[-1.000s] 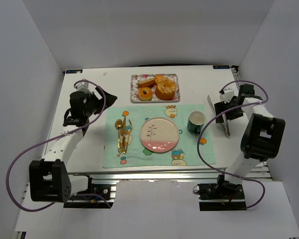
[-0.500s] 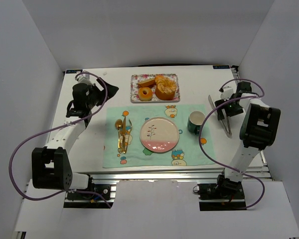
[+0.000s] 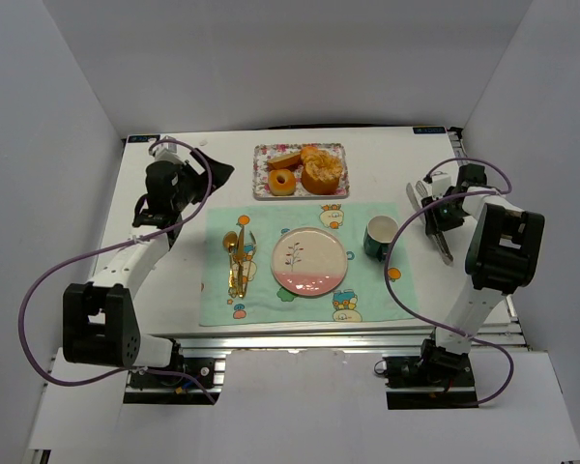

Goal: Place the bread

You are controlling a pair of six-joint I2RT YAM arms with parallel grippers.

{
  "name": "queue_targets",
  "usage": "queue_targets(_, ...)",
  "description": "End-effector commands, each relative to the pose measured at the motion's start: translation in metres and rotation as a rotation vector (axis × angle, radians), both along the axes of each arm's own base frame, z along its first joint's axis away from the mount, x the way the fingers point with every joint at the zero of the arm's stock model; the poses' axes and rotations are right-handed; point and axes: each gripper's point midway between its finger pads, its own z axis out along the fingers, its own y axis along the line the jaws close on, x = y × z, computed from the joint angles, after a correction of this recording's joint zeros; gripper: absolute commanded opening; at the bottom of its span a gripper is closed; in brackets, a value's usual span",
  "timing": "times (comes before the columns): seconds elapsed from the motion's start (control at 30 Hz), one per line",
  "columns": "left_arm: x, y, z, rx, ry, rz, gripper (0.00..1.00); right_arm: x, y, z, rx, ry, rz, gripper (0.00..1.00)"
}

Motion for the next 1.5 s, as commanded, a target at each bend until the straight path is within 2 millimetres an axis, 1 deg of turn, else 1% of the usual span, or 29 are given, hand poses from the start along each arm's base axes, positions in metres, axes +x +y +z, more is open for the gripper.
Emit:
queue_targets(0.0, 0.003, 0.001, 0.021, -0.004, -0.059, 0.015, 0.96, -0.020, 0.001, -0.023, 0.014, 0.089, 0.008, 0.46)
queue_targets(0.03, 0.001, 0.001, 0.021, -0.003, -0.056, 0.016, 0.96, -0.018, 0.003, -0.020, 0.031, 0.081, 0.012, 0.34)
queue_targets(0.1, -0.002, 0.001, 0.025, -0.002, -0.067, 0.016, 0.96, -0.014, 0.002, -0.011, 0.040, 0.058, 0.007, 0.23)
queue_targets(0.13, -0.003, 0.001, 0.025, -0.001, -0.067, 0.017, 0.96, -0.007, 0.002, -0.002, 0.052, 0.028, 0.008, 0.15)
queue_targets(0.17, -0.004, 0.002, 0.026, 0.000, -0.066, 0.019, 0.96, 0.001, 0.002, 0.014, 0.057, -0.022, 0.010, 0.13)
queue_targets(0.2, -0.006, 0.003, 0.029, 0.001, -0.073, 0.018, 0.96, 0.008, 0.001, 0.025, 0.058, -0.066, 0.014, 0.12)
queue_targets(0.27, -0.009, 0.002, 0.029, 0.006, -0.070, 0.016, 0.96, 0.024, 0.009, 0.063, 0.086, -0.175, 0.053, 0.13)
queue_targets(0.33, -0.013, 0.003, 0.032, 0.006, -0.079, 0.014, 0.97, 0.029, 0.021, 0.085, 0.129, -0.218, 0.082, 0.19)
queue_targets(0.37, -0.015, 0.004, 0.031, 0.009, -0.079, 0.016, 0.96, 0.038, 0.025, 0.107, 0.136, -0.264, 0.104, 0.20)
queue_targets(0.43, -0.018, 0.004, 0.033, 0.009, -0.082, 0.015, 0.97, 0.040, 0.037, 0.125, 0.173, -0.284, 0.131, 0.26)
queue_targets(0.47, -0.019, 0.004, 0.034, 0.005, -0.086, 0.016, 0.97, 0.046, 0.043, 0.141, 0.177, -0.320, 0.153, 0.28)
queue_targets(0.53, -0.021, 0.003, 0.033, 0.000, -0.087, 0.015, 0.97, 0.049, 0.055, 0.156, 0.200, -0.347, 0.181, 0.32)
queue_targets(0.57, -0.023, 0.004, 0.034, -0.003, -0.091, 0.017, 0.97, 0.055, 0.065, 0.170, 0.201, -0.375, 0.210, 0.32)
queue_targets(0.63, -0.026, 0.004, 0.035, -0.005, -0.093, 0.017, 0.97, 0.055, 0.078, 0.180, 0.202, -0.381, 0.248, 0.34)
queue_targets(0.67, -0.027, 0.004, 0.037, -0.005, -0.099, 0.017, 0.97, 0.056, 0.093, 0.185, 0.207, -0.386, 0.288, 0.35)
queue_targets(0.7, -0.028, 0.004, 0.036, -0.003, -0.098, 0.017, 0.97, 0.059, 0.102, 0.195, 0.196, -0.410, 0.325, 0.36)
queue_targets(0.73, -0.029, 0.004, 0.035, -0.003, -0.092, 0.016, 0.97, 0.060, 0.109, 0.197, 0.179, -0.412, 0.352, 0.36)
queue_targets(0.77, -0.030, 0.004, 0.034, 0.000, -0.090, 0.015, 0.97, 0.058, 0.128, 0.200, 0.172, -0.420, 0.404, 0.36)
queue_targets(0.83, -0.032, 0.005, 0.035, 0.001, -0.091, 0.015, 0.97, 0.058, 0.145, 0.206, 0.142, -0.447, 0.467, 0.37)
queue_targets(0.87, -0.033, 0.004, 0.034, 0.002, -0.089, 0.013, 0.97, 0.055, 0.164, 0.207, 0.142, -0.453, 0.515, 0.37)
queue_targets(0.93, -0.036, 0.007, 0.037, 0.002, -0.098, 0.022, 0.97, 0.055, 0.178, 0.212, 0.136, -0.467, 0.559, 0.37)
queue_targets(0.97, -0.037, 0.006, 0.036, -0.001, -0.097, 0.023, 0.97, 0.053, 0.190, 0.211, 0.136, -0.468, 0.590, 0.37)
queue_targets(1.03, -0.040, 0.007, 0.038, -0.005, -0.105, 0.028, 0.97, 0.051, 0.200, 0.209, 0.113, -0.473, 0.635, 0.37)
queue_targets(1.07, -0.041, 0.007, 0.037, -0.010, -0.103, 0.032, 0.97, 0.049, 0.210, 0.209, 0.111, -0.475, 0.662, 0.37)
queue_targets(1.17, -0.043, 0.008, 0.035, -0.016, -0.102, 0.038, 0.97, 0.046, 0.223, 0.209, 0.103, -0.484, 0.705, 0.37)
queue_targets(1.27, -0.044, 0.009, 0.036, -0.019, -0.108, 0.043, 0.97, 0.044, 0.231, 0.209, 0.084, -0.491, 0.737, 0.37)
queue_targets(1.37, -0.045, 0.009, 0.035, -0.020, -0.107, 0.045, 0.97, 0.043, 0.235, 0.204, 0.039, -0.494, 0.754, 0.39)
queue_targets(1.4, -0.046, 0.008, 0.033, -0.021, -0.102, 0.044, 0.97, 0.043, 0.236, 0.199, 0.027, -0.488, 0.764, 0.39)
queue_targets(1.47, -0.045, 0.008, 0.032, -0.023, -0.102, 0.041, 0.97, 0.046, 0.238, 0.196, -0.006, -0.499, 0.767, 0.40)
